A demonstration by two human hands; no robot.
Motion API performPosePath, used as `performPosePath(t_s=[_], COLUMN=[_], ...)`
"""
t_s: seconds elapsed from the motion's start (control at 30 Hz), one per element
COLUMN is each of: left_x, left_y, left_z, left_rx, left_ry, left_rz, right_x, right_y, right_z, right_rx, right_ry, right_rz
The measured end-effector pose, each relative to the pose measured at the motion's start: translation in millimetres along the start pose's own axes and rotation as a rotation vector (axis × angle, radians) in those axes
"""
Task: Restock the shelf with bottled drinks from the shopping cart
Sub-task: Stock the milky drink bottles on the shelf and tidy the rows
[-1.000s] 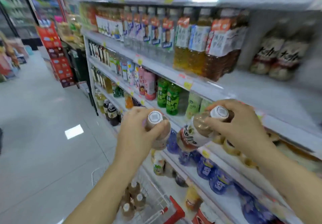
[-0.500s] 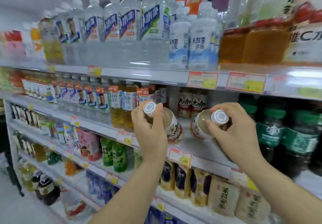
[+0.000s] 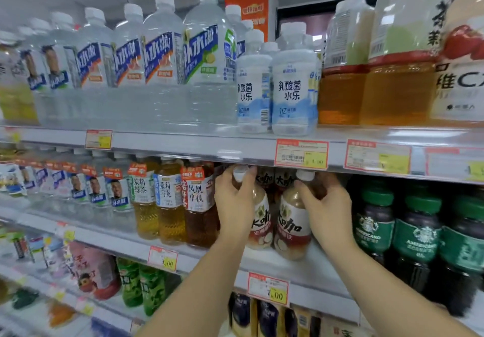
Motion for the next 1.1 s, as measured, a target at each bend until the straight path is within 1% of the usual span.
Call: performPosePath(t_s=[0.13, 0.23, 0.3, 0.37, 0.43, 0.5, 0.57, 0.63, 0.83, 1.0, 1.1], left_x=[21, 33, 32, 23, 12, 7, 11, 19, 36, 55, 57], left_y=[15, 19, 25, 40, 57, 71, 81, 91, 123, 141, 147], left_z=[25, 28, 22, 2, -22, -34, -29, -17, 16, 39, 46], left_rx=[-0.114, -0.059, -0.009, 0.016, 0.046, 0.058, 0.0, -0.061, -0.217, -0.262, -0.282], left_ry=[0.126, 0.18, 0.214, 0.261, 0.303, 0.356, 0.418, 0.453, 0.429, 0.419, 0.4], left_rz=[-0.047, -0.027, 0.002, 0.101, 0.278, 0.416, 0.448, 0.43, 0.44, 0.429, 0.443], right_x=[23, 26, 26, 26, 26, 28, 35, 41, 63, 84, 91], right_y=[-17, -22, -30, -47, -65, -80, -89, -93, -102, -111, -114], right_z=[10, 9, -1, -17, -32, -33, -27, -18, 12, 24, 31], right_rx=[0.105, 0.107, 0.113, 0.136, 0.163, 0.221, 0.284, 0.305, 0.307, 0.335, 0.349], right_ry=[0.066, 0.093, 0.163, 0.25, 0.314, 0.366, 0.414, 0.417, 0.437, 0.472, 0.443], right_rz=[0.046, 0.039, -0.013, -0.103, -0.282, -0.373, -0.384, -0.398, -0.314, -0.307, -0.303])
Point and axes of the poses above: each hand's wrist, its own z-axis towards the middle knuckle, its own x-axis out of the palm, y = z × x, the point moved 7 cm from there along z, towards the middle knuckle, and after that the axes turned 7 degrees about x, right-handed, at the moved point
